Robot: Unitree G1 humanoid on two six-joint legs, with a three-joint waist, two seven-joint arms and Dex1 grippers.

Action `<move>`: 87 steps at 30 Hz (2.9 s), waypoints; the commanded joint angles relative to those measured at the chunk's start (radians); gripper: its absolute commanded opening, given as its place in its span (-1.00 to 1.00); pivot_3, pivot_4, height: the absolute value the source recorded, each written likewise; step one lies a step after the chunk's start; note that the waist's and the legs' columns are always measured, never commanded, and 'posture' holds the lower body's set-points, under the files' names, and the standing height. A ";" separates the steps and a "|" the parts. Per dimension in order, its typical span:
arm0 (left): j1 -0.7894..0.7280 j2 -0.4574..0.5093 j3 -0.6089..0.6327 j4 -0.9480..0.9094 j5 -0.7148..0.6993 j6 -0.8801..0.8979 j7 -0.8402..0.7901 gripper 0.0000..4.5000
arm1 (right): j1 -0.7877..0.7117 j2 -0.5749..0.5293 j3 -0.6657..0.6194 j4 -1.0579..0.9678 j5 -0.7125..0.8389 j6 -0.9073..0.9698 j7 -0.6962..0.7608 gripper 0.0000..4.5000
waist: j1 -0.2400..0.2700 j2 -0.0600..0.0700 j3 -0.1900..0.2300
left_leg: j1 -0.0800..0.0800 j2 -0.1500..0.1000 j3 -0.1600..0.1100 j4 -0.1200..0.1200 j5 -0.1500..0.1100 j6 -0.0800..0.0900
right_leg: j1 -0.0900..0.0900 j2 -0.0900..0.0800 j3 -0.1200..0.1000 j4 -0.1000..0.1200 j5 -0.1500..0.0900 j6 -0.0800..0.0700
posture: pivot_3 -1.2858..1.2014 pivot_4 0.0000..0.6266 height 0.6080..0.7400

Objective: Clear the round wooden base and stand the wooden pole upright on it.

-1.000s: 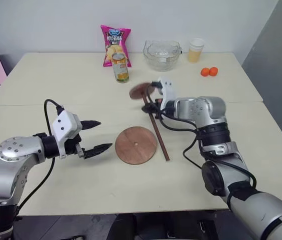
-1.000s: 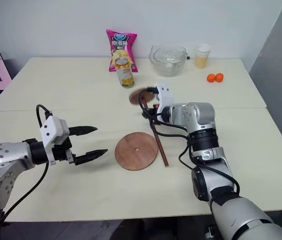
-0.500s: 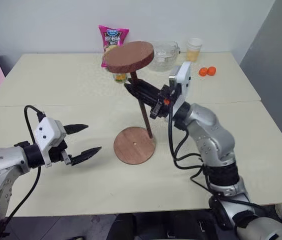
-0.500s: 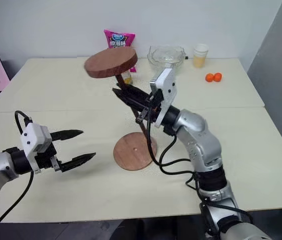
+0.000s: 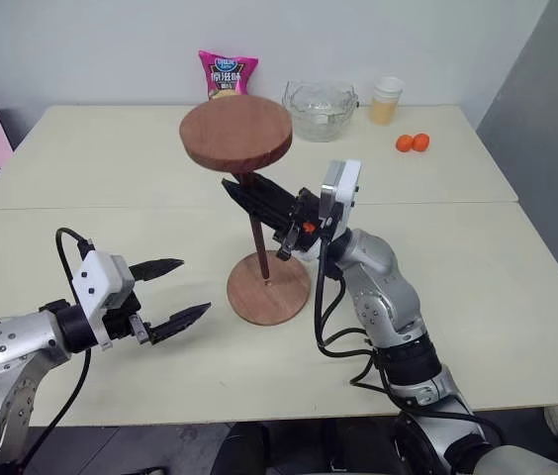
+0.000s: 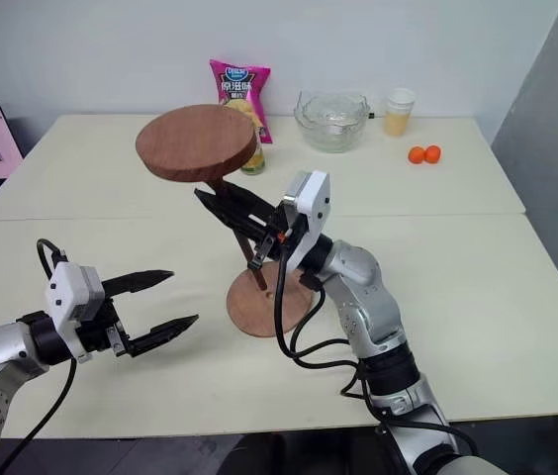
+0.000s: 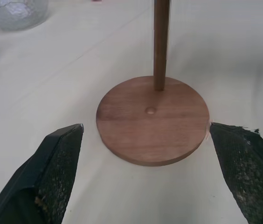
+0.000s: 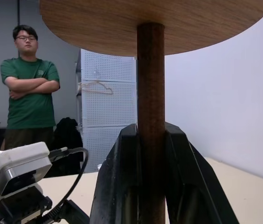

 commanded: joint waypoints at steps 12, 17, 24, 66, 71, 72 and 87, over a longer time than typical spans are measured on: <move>0.012 0.020 -0.037 -0.047 -0.025 0.020 -0.036 1.00 | 0.003 0.036 0.010 0.184 -0.062 -0.231 0.019 -0.89 | 0.000 0.000 0.000 | 0.002 0.000 0.000 0.000 0.000 0.000 | 0.003 0.000 0.000 0.000 0.000 0.000 | 0.03 -0.52 1.00; -0.002 0.021 -0.047 -0.043 -0.022 0.015 -0.038 1.00 | -0.001 0.029 0.001 0.212 -0.072 -0.255 0.024 -0.89 | 0.000 0.000 0.000 | 0.003 0.000 0.000 0.000 0.000 0.000 | 0.003 0.000 0.000 0.000 0.000 0.000 | 0.03 -0.52 1.00; -0.010 0.030 -0.058 -0.044 -0.021 0.024 -0.038 1.00 | -0.001 0.035 -0.010 0.226 -0.072 -0.254 0.011 -0.89 | 0.000 0.000 0.000 | 0.003 0.000 -0.001 0.000 0.000 0.000 | 0.004 0.000 0.000 0.000 0.000 0.000 | 0.03 -0.52 1.00; -0.007 0.039 -0.067 0.007 0.006 -0.012 -0.053 1.00 | 0.081 -0.021 0.023 0.277 -0.118 -0.211 -0.002 -0.89 | 0.000 0.000 0.000 | 0.016 0.000 -0.001 -0.002 0.000 0.000 | 0.016 0.000 0.000 -0.002 0.000 0.000 | 0.03 -0.52 1.00; -0.005 0.038 -0.066 0.021 0.010 -0.027 -0.056 1.00 | 0.094 -0.042 0.018 0.306 -0.122 -0.209 0.005 -0.89 | 0.002 0.000 -0.003 | 0.019 0.000 -0.001 -0.002 0.000 0.001 | 0.019 0.000 0.000 -0.002 0.000 0.000 | 0.03 -0.52 1.00; -0.005 0.038 -0.066 0.023 0.011 -0.029 -0.057 1.00 | 0.097 -0.047 0.018 0.311 -0.123 -0.207 0.006 -0.89 | 0.002 0.000 -0.003 | 0.019 0.000 -0.001 -0.002 0.000 0.001 | 0.019 0.000 0.000 -0.002 0.000 0.000 | 0.03 -0.52 1.00; -0.015 0.036 -0.078 0.031 0.019 -0.038 -0.055 1.00 | 0.107 -0.102 0.044 0.354 -0.155 -0.108 -0.009 -0.89 | 0.005 0.007 -0.022 | 0.023 0.000 -0.001 -0.003 -0.001 0.001 | 0.024 0.000 0.000 -0.003 -0.001 0.000 | 0.03 -0.52 1.00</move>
